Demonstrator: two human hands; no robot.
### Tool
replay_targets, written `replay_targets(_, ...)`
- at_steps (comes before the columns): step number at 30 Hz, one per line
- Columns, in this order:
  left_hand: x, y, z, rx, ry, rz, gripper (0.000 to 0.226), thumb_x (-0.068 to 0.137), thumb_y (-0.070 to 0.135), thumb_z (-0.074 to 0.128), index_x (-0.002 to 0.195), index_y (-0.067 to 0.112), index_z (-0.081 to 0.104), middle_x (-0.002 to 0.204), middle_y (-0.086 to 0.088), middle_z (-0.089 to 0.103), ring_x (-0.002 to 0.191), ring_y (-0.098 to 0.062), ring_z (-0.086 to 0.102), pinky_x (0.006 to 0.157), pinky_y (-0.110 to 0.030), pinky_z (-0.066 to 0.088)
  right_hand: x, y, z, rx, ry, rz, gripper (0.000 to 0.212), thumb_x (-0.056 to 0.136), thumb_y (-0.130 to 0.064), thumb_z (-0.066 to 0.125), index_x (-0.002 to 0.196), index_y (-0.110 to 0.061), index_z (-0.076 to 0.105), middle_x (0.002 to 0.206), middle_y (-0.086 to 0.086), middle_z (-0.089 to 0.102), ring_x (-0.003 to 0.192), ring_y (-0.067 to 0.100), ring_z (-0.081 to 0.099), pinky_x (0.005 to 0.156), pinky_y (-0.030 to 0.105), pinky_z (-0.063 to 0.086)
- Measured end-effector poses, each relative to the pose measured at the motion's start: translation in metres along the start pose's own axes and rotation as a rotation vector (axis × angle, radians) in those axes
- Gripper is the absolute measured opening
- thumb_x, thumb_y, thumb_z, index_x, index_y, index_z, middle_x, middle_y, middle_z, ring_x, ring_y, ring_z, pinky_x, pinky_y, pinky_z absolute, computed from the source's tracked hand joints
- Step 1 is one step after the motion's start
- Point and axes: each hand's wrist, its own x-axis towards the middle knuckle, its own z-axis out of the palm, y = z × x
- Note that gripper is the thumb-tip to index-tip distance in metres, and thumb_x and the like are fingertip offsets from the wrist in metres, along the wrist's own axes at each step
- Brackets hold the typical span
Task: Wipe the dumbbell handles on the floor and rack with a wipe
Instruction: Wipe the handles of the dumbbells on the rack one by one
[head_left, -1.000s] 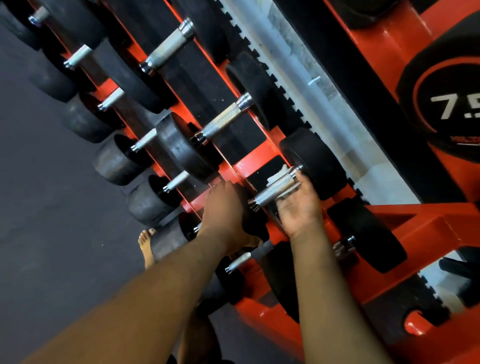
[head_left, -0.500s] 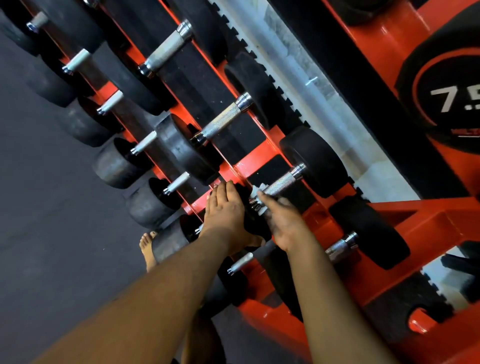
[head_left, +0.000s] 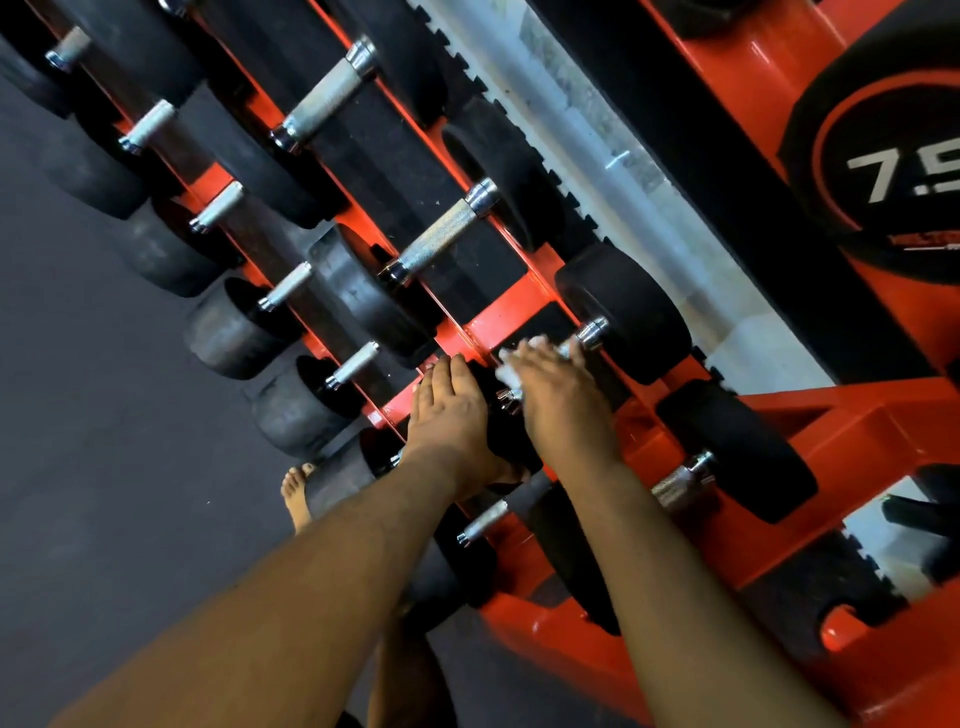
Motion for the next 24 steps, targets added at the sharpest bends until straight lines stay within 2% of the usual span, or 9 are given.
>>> replay_targets(4, 0.0, -0.002, 0.0, -0.009, 0.012, 0.005, 0.159, 0.051, 0.054, 0.096, 0.158, 0.001, -0.01, 0.168, -0.018, -0.007, 0.156, -0.03, -0.008, 0.126, -0.039, -0.003, -0.026, 0.02, 0.013, -0.076, -0.221, -0.248, 0.055, 0.086, -0.019, 0.037, 0.135, -0.022, 0.063, 0.145, -0.005, 0.057, 0.145, 0.021, 0.039, 0.121, 0.056, 0.021)
replay_targets(6, -0.001, -0.001, -0.001, 0.001, 0.014, 0.016, 0.158, 0.052, 0.054, 0.095, 0.157, 0.0, -0.009, 0.168, -0.018, -0.006, 0.156, -0.03, -0.007, 0.126, -0.039, -0.003, -0.029, 0.032, 0.005, -0.158, -0.196, -0.269, 0.053, 0.09, -0.017, 0.042, 0.138, -0.028, 0.059, 0.151, -0.007, 0.051, 0.149, 0.018, 0.033, 0.122, 0.057, 0.016)
replay_targets(10, -0.002, -0.001, -0.002, -0.004, 0.01, 0.013, 0.158, 0.053, 0.055, 0.095, 0.158, 0.001, -0.01, 0.168, -0.018, -0.008, 0.156, -0.031, -0.007, 0.126, -0.04, -0.003, -0.02, 0.035, 0.004, -0.297, -0.039, -0.069, 0.053, 0.096, -0.017, 0.058, 0.147, -0.02, 0.049, 0.159, 0.001, 0.039, 0.153, 0.023, 0.023, 0.124, 0.052, 0.013)
replay_targets(13, -0.001, -0.002, 0.0, 0.006, 0.019, 0.018, 0.158, 0.052, 0.055, 0.095, 0.158, 0.001, -0.009, 0.168, -0.018, -0.006, 0.156, -0.031, -0.006, 0.126, -0.04, -0.002, -0.03, 0.025, 0.017, -0.253, -0.096, -0.292, 0.058, 0.086, -0.017, 0.066, 0.143, -0.021, 0.055, 0.153, -0.002, 0.048, 0.148, 0.022, 0.034, 0.122, 0.047, 0.019)
replay_targets(15, -0.002, -0.002, -0.001, 0.004, 0.013, 0.02, 0.158, 0.053, 0.055, 0.095, 0.158, 0.001, -0.01, 0.168, -0.018, -0.007, 0.156, -0.031, -0.007, 0.125, -0.04, -0.002, -0.024, 0.033, 0.011, -0.294, -0.063, -0.267, 0.053, 0.092, -0.02, 0.063, 0.144, -0.022, 0.053, 0.155, -0.003, 0.046, 0.149, 0.022, 0.033, 0.123, 0.046, 0.019)
replay_targets(18, -0.002, -0.003, -0.001, 0.0, 0.008, 0.028, 0.157, 0.055, 0.056, 0.094, 0.158, 0.001, -0.012, 0.168, -0.018, -0.01, 0.156, -0.031, -0.01, 0.125, -0.039, -0.004, -0.014, 0.038, 0.002, -0.39, 0.006, -0.012, 0.053, 0.102, -0.031, 0.052, 0.151, -0.015, 0.042, 0.161, 0.006, 0.036, 0.153, 0.026, 0.023, 0.125, 0.045, 0.014)
replay_targets(19, -0.002, -0.003, -0.001, -0.001, 0.009, 0.029, 0.157, 0.055, 0.056, 0.094, 0.157, 0.001, -0.011, 0.168, -0.018, -0.01, 0.156, -0.031, -0.009, 0.125, -0.039, -0.004, -0.017, 0.033, 0.007, -0.394, 0.0, -0.014, 0.054, 0.102, -0.031, 0.052, 0.152, -0.013, 0.041, 0.161, 0.007, 0.035, 0.153, 0.026, 0.022, 0.125, 0.046, 0.014)
replay_targets(22, -0.002, -0.003, 0.0, 0.003, 0.016, 0.028, 0.158, 0.054, 0.057, 0.094, 0.157, 0.0, -0.011, 0.168, -0.019, -0.008, 0.156, -0.031, -0.008, 0.126, -0.04, -0.004, -0.027, 0.027, 0.016, -0.369, -0.067, -0.272, 0.048, 0.1, -0.026, 0.045, 0.146, -0.015, 0.05, 0.155, 0.005, 0.045, 0.148, 0.026, 0.034, 0.122, 0.046, 0.018)
replay_targets(24, -0.002, -0.003, -0.001, 0.004, 0.012, 0.029, 0.158, 0.054, 0.057, 0.094, 0.157, 0.0, -0.011, 0.168, -0.019, -0.008, 0.156, -0.032, -0.009, 0.125, -0.04, -0.004, -0.019, 0.038, 0.005, -0.414, -0.063, -0.255, 0.047, 0.102, -0.026, 0.046, 0.149, -0.017, 0.047, 0.157, 0.005, 0.043, 0.148, 0.025, 0.033, 0.124, 0.045, 0.016)
